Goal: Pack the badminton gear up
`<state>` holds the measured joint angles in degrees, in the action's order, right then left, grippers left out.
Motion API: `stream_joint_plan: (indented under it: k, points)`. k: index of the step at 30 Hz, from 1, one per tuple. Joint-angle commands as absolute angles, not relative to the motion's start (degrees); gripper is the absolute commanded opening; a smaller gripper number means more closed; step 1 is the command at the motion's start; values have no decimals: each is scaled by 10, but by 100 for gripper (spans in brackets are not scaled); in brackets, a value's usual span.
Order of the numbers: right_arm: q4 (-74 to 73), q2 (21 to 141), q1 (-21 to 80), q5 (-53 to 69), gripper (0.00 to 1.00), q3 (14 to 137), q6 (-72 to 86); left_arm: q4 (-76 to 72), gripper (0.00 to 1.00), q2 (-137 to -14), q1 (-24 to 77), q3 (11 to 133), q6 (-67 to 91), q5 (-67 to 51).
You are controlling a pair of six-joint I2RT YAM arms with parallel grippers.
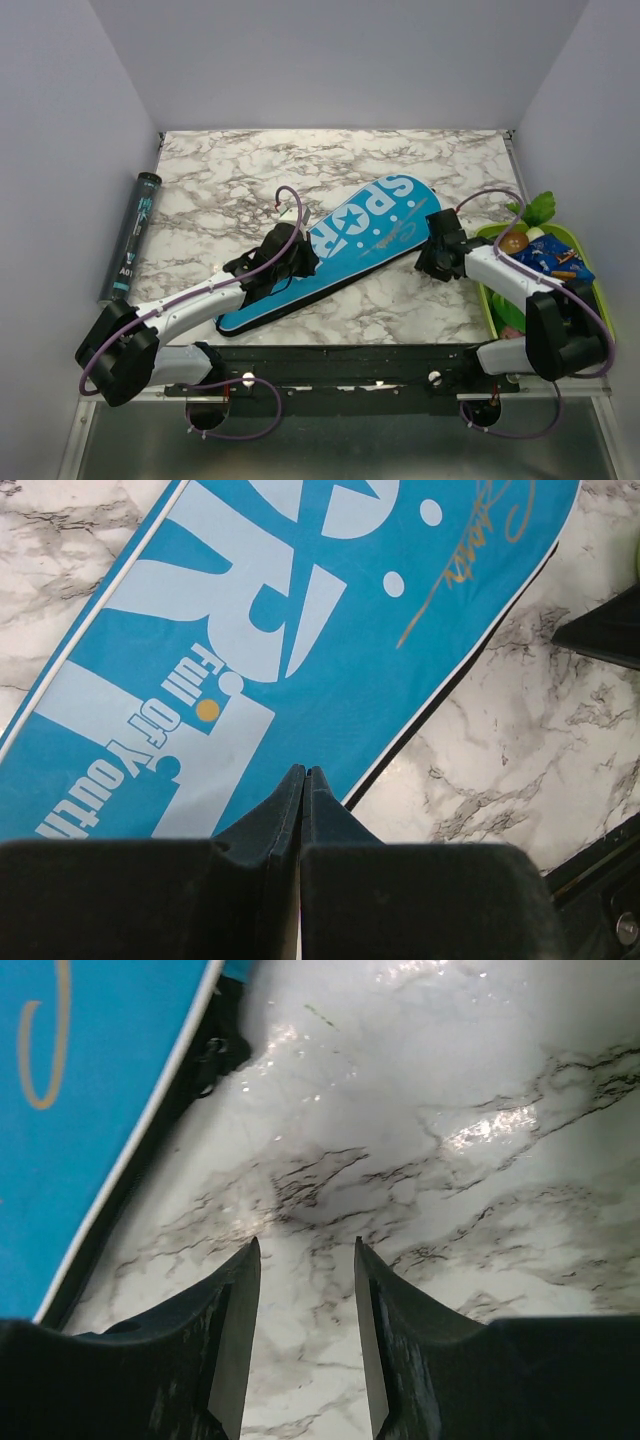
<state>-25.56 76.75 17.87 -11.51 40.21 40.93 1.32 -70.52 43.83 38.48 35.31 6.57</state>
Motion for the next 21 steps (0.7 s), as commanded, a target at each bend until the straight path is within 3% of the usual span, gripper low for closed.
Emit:
stream_joint_plan:
  k: [1, 21]
  points:
    - [-251, 821, 168, -140, 52, 426, 403, 4, 8, -703, 435, 376, 351, 55]
    - [-245, 940, 143, -146, 55, 533, 418, -14, 8, -719, 432, 374, 345, 57]
